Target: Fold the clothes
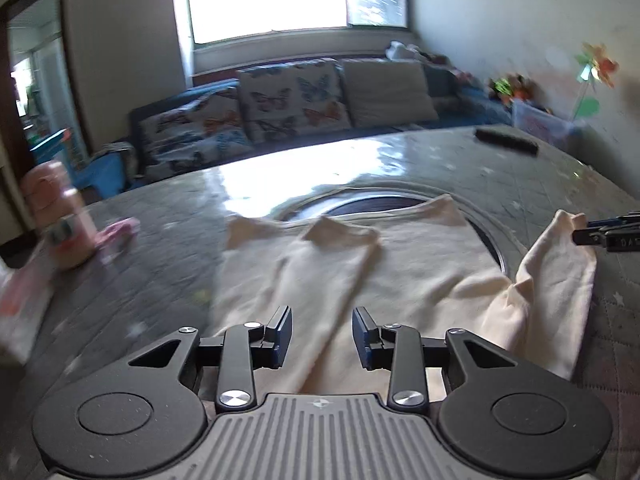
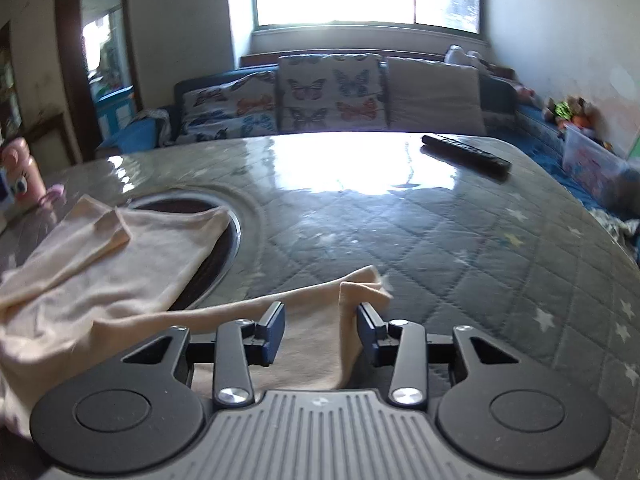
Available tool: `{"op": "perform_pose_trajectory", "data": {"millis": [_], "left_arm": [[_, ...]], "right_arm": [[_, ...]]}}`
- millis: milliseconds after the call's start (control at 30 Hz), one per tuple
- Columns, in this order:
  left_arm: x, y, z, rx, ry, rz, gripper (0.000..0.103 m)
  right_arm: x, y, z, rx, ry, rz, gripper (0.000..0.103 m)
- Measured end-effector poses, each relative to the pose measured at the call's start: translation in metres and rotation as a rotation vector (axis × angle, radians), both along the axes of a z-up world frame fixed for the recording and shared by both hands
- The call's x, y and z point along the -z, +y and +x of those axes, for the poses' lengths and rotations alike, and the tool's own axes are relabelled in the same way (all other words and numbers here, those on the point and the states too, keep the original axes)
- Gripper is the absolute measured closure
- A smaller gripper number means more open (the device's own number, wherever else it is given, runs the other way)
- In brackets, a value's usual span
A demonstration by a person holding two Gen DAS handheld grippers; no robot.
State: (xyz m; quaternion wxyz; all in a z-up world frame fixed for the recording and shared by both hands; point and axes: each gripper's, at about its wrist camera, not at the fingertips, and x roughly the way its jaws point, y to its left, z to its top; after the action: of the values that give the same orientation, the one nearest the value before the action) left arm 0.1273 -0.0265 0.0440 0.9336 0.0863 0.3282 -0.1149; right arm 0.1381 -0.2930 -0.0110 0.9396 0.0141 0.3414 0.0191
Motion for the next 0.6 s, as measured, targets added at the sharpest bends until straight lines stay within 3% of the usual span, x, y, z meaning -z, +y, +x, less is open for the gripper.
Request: {"op": "perform_pose_trajectory", "data": {"millis": [500,533,600], "left_arm": [[0.042,-0.055,0.089,0.016,0.048,0.040,0.064],[0.044,-0.056,0.093,0.015,0.052,0.040,0.065],[0.047,-0.057,0.098,0.008,0.059,0.042,0.082]], "right_arm": [[0.029,-0.012,0.004,0.016,-0.024,0.021,0.036],[0.030,-0.012,0.004,0.014,-0.029,0.021,0.034],[0.031,-0.011,0.004,0.005,-0.034,0.021,0.028]]}}
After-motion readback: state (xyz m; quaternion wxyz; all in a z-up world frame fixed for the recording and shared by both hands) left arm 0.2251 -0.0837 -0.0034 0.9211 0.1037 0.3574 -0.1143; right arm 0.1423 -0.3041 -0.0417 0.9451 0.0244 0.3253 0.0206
